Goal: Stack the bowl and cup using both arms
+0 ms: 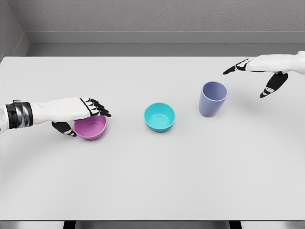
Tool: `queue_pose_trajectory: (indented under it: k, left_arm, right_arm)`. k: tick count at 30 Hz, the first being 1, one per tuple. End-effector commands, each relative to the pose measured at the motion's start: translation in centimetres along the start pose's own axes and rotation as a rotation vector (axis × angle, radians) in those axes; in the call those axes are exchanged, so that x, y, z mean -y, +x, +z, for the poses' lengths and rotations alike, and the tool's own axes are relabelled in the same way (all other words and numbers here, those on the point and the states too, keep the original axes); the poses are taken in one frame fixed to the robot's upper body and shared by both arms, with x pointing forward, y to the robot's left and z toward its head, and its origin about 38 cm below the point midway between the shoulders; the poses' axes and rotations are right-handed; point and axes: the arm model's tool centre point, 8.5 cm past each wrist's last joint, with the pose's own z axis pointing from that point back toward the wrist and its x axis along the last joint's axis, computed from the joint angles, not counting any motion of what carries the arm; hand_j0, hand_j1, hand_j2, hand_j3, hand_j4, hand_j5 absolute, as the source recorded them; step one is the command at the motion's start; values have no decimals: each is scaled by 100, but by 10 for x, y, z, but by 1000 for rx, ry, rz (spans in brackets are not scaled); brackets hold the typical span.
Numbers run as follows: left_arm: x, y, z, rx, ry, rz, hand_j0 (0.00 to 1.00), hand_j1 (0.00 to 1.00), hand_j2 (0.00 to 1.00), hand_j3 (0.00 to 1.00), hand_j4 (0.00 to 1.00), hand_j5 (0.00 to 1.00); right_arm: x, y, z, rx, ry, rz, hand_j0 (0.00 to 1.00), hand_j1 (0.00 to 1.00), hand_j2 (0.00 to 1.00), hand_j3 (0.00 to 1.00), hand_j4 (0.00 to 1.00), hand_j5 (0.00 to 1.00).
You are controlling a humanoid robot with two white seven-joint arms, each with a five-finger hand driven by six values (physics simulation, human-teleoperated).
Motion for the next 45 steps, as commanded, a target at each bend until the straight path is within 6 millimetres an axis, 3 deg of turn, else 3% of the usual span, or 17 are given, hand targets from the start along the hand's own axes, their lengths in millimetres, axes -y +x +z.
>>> queue_pose_trajectory:
  k: [1,12,16,28,41,45]
  left_arm:
    - [0,-2,1,-11,-5,-9,100,100,100,100,100,100]
    - [1,1,-5,0,-3,-7,99,99,99,99,99,99]
    - [4,2,-5,1,-8,-2,80,80,80,80,80,80]
    - [5,3,-5,5,-5,4,70,70,70,70,70,70]
    - [-11,10,-6,26,27,-28,70,70,70,70,70,70]
    - [-14,17,-16,52,43,-31,70,70,70,70,70,70]
  right_arm:
    - [1,0,1,0,-6,-5,100,100,100,100,100,100]
    - [1,0,1,-1,-6,-6,100,100,100,100,100,100]
    - [1,0,1,0,-6,-5,100,100,100,100,100,100]
    - [0,0,1,0,-5,-4,100,100,100,100,100,100]
    - [4,2,1,3,-9,1,100,100,100,100,100,100]
    - [4,2,2,3,-10,2,100,100,100,100,100,100]
